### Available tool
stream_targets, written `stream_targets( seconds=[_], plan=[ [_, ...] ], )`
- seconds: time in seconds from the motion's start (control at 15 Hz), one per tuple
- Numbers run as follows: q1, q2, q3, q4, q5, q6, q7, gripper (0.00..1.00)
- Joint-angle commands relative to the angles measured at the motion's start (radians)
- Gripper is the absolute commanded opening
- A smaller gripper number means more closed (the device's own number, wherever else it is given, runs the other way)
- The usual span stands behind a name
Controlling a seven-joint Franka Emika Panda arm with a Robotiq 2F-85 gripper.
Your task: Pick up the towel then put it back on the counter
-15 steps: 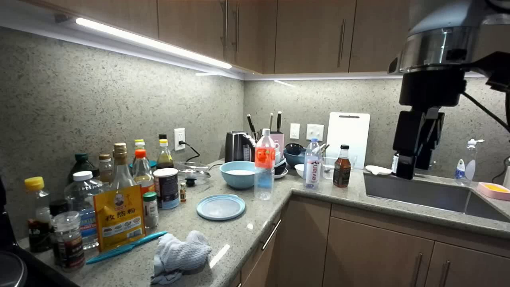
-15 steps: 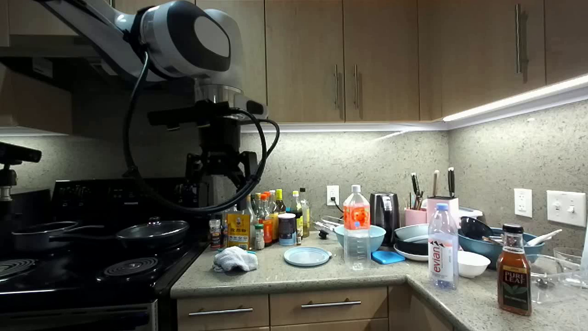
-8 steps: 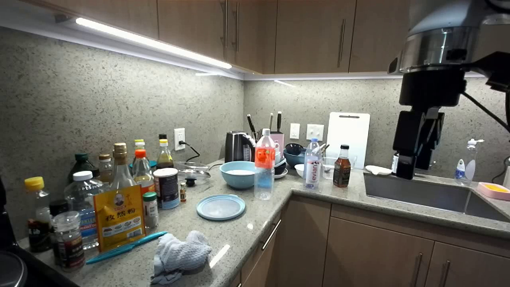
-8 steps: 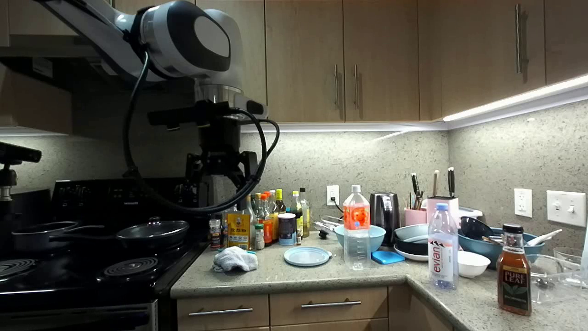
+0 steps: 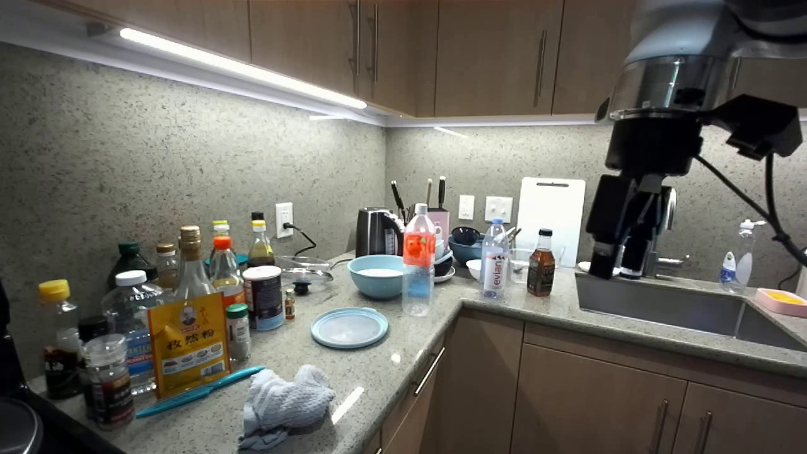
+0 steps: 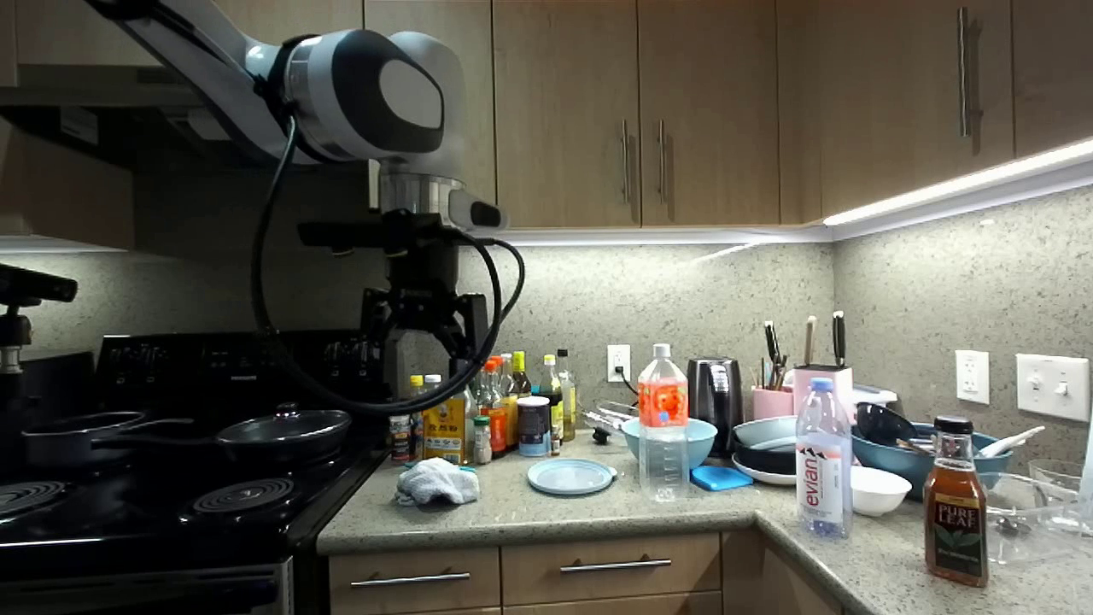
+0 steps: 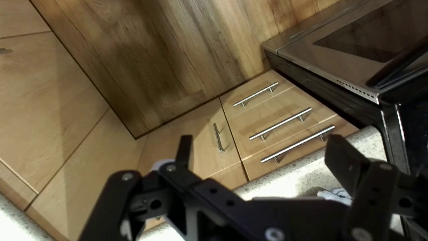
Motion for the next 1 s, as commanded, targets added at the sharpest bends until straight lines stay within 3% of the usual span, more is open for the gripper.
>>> stream_targets(
  seconds=[0.0,0.2,0.4,0.47,0.93],
  plan=[
    [0.053,0.098,-0.037,0.054,0.109,0.122,-0.135,1.0],
    [0.117,0.192,-0.077,0.108,0.23,0.184,-0.312,1.0],
    [0.153,0.286,-0.112,0.167,0.351,0.133,-0.501,1.0],
    [0.113,0.219,-0.066,0.121,0.293,0.156,-0.39,1.0],
    [0.11,0.248,-0.059,0.134,0.305,0.166,-0.402,1.0]
  ],
)
